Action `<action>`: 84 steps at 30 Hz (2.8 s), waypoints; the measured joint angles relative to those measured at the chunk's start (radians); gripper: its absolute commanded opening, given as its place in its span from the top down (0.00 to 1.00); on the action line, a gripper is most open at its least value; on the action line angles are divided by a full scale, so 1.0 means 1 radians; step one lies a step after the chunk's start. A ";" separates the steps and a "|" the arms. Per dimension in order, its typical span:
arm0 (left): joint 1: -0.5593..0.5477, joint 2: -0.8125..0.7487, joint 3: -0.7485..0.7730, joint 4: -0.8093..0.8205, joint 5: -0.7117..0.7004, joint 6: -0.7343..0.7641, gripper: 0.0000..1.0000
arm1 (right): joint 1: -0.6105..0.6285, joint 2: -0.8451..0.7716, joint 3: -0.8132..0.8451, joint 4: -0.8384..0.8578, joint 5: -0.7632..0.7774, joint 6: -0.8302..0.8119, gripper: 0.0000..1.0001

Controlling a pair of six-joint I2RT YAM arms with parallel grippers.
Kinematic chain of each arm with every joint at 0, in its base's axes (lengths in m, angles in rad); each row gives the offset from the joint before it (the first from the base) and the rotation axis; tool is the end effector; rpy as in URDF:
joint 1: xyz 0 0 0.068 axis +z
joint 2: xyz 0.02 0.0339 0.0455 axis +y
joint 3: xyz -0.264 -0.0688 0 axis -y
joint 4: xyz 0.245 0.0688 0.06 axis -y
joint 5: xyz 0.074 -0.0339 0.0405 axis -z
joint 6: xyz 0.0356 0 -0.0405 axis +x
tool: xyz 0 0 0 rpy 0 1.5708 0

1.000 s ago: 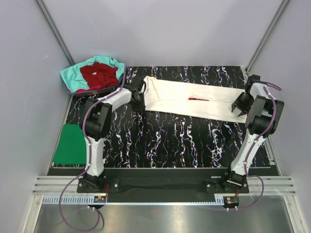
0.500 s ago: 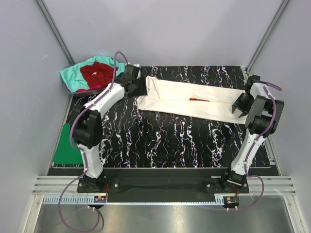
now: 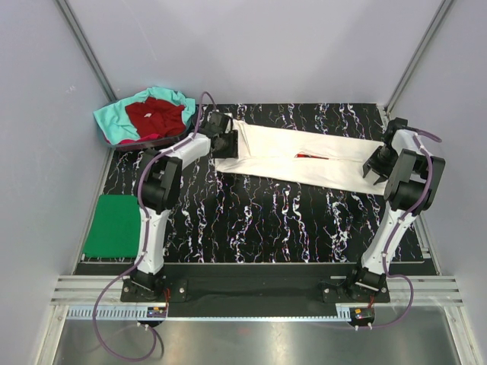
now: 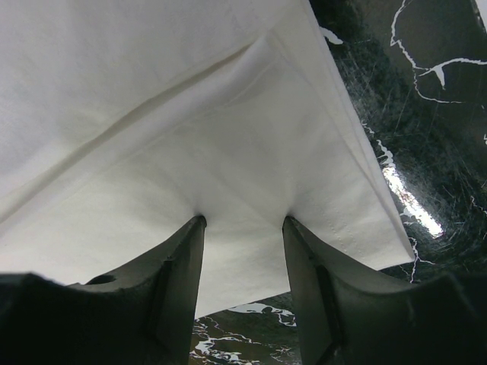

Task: Fold and stack the t-shirts
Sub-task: Fold the tshirt

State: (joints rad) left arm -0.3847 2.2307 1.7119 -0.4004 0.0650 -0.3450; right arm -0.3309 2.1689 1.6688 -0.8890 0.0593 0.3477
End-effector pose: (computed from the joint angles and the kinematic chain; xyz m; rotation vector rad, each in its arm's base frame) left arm 0.4540 -0.1863 0.1656 0.0780 2.5278 -0.3816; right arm 0.4081 -0.1424 0.1591 0.9921 2.7869 -0.0855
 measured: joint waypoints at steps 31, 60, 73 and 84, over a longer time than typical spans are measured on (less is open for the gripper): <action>-0.074 -0.739 -0.660 -0.300 -0.019 -0.075 0.30 | 0.021 -0.282 -0.309 -0.089 0.019 0.025 0.20; 0.200 -0.556 -0.441 -0.152 0.301 -0.203 0.35 | 0.969 -0.325 -0.689 1.036 -0.341 1.163 0.67; 0.236 -0.568 -0.462 -0.151 0.339 -0.190 0.35 | 1.024 -0.313 -0.689 1.010 -0.275 1.235 0.58; 0.265 -0.568 -0.463 -0.151 0.374 -0.175 0.35 | 1.027 -0.269 -0.685 0.976 -0.249 1.243 0.57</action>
State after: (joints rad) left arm -0.1200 1.6630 1.2491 -0.5514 0.4389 -0.5205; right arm 0.6956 1.9003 0.9836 0.0872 -0.1898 1.5906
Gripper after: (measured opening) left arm 0.649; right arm 0.426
